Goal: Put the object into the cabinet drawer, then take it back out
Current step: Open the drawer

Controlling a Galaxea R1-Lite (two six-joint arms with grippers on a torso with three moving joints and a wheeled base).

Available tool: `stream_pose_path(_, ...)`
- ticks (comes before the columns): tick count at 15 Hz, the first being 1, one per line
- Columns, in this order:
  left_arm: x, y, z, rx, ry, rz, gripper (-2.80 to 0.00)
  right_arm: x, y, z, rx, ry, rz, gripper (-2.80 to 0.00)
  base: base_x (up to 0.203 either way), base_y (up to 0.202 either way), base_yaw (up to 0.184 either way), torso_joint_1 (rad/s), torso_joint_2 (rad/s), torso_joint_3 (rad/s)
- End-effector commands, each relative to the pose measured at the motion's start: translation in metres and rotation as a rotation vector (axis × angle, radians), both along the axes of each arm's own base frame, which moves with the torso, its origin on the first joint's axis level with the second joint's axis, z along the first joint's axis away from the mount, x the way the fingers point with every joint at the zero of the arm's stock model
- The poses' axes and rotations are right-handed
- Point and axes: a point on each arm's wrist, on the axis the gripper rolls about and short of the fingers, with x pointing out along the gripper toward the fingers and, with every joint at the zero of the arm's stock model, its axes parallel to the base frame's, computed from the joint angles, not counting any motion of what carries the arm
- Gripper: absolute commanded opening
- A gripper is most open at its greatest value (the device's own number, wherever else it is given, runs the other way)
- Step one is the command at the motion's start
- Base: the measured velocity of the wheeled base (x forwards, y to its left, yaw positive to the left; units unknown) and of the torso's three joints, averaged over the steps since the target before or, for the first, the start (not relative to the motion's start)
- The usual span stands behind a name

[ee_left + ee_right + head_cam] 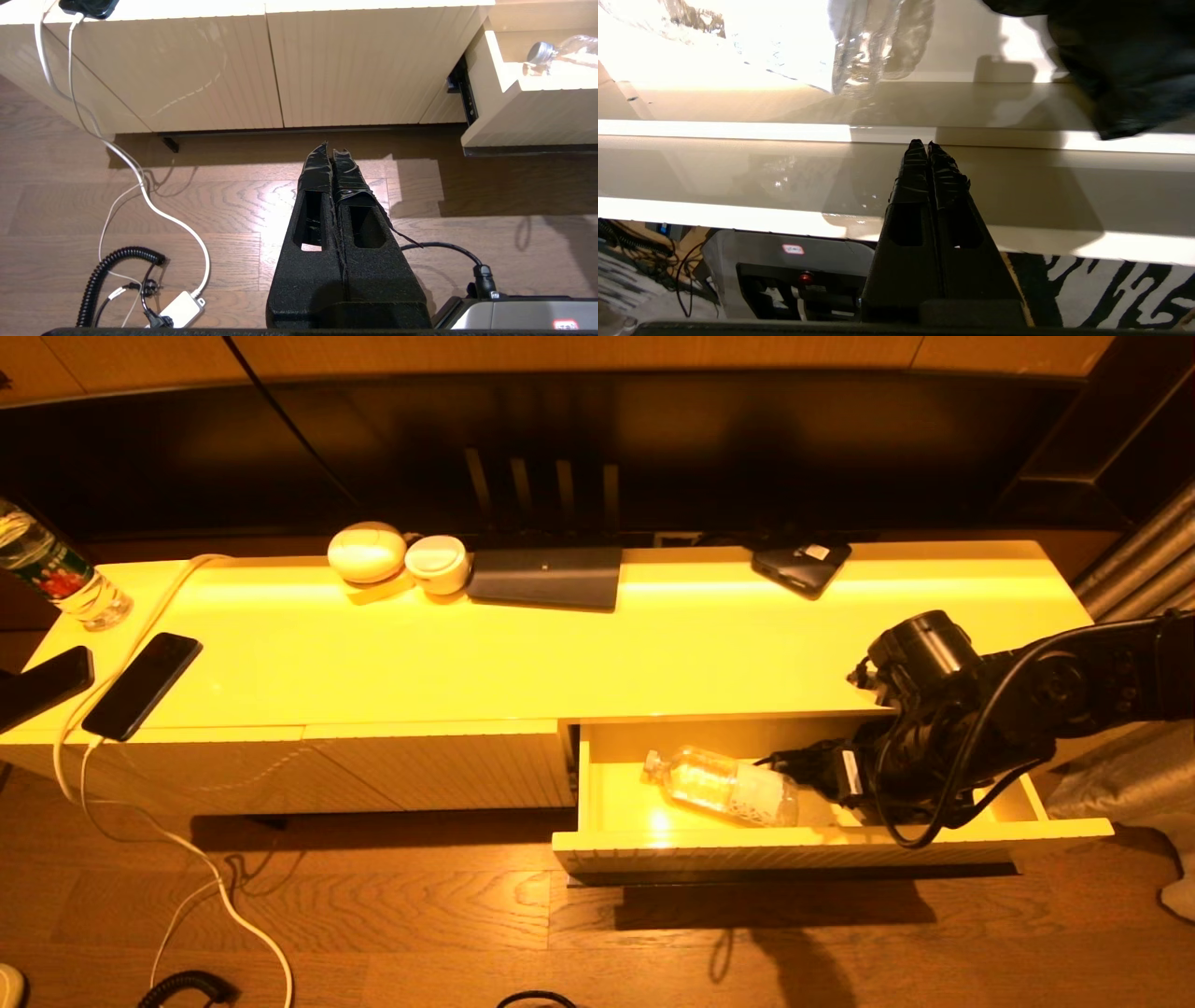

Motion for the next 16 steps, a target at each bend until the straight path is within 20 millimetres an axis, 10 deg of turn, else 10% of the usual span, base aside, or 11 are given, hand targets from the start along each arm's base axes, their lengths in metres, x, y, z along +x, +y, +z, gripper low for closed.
stream_pose_path(1, 0.000, 0.000, -0.001, 0.000, 0.003, 0.000, -2.80, 0.006, 0.008, -0.015, -0.007, 0.041, 0.006, -2.80, 0.000, 0.000, 0.000, 0.000, 0.00, 0.000)
stream_pose_path(16, 0.000, 0.000, 0.000, 0.000, 0.001, 0.000, -2.80, -0.015, 0.023, -0.041, -0.142, 0.260, -0.022, -2.80, 0.000, 0.000, 0.000, 0.000, 0.00, 0.000)
